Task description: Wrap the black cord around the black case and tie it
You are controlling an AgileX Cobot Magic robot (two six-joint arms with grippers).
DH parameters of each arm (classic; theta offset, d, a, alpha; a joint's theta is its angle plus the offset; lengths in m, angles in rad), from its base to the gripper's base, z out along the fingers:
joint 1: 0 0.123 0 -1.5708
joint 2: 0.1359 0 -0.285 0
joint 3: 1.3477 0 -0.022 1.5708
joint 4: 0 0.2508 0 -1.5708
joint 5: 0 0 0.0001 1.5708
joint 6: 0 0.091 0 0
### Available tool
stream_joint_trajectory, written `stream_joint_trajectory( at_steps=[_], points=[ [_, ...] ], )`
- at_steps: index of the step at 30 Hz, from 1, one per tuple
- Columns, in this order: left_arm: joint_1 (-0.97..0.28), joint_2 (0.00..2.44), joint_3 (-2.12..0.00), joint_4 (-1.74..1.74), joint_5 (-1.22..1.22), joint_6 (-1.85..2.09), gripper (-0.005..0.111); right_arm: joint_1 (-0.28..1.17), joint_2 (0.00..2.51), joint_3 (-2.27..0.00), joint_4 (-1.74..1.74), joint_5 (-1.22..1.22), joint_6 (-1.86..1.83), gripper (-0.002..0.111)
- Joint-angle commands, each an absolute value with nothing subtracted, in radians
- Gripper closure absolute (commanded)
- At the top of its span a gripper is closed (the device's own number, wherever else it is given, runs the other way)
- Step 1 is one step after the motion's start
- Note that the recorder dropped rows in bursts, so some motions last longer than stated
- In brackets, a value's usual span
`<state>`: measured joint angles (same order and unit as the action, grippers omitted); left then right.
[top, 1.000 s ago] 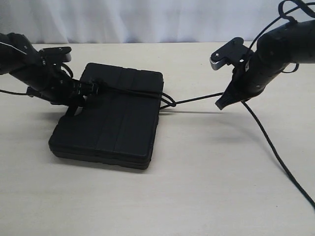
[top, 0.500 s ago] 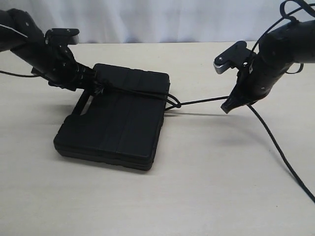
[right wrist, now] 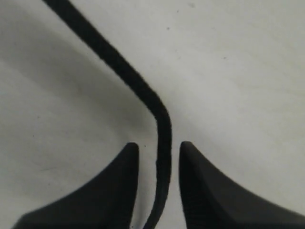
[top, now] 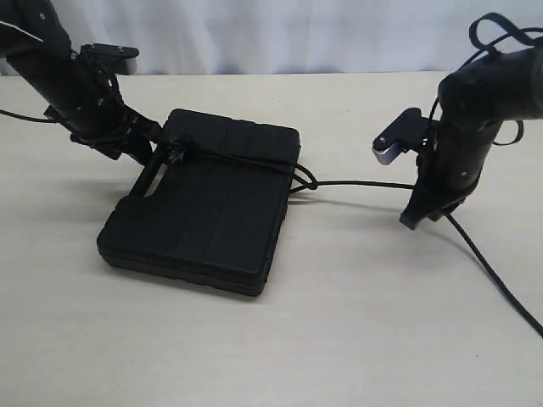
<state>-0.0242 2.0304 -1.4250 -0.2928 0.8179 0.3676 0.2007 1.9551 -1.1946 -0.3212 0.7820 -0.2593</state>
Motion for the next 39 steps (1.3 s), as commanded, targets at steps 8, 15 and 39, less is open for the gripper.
stream_joint_trajectory(
  at_steps=[8, 15, 39],
  points=[
    [-0.023, 2.035, -1.432, -0.326, 0.772, 0.366, 0.055, 0.344, 1.94, -1.304, -0.327, 0.794, -0.297, 0.066],
    [-0.023, 2.035, -1.432, -0.326, 0.782, 0.366, 0.055, 0.436, 1.973, -1.348, -0.329, 0.703, -0.355, 0.069],
    [-0.023, 2.154, -1.432, -0.395, 0.719, 0.366, 0.056, 0.434, 2.056, -1.348, -0.322, 0.61, -0.329, 0.104]
  ],
)
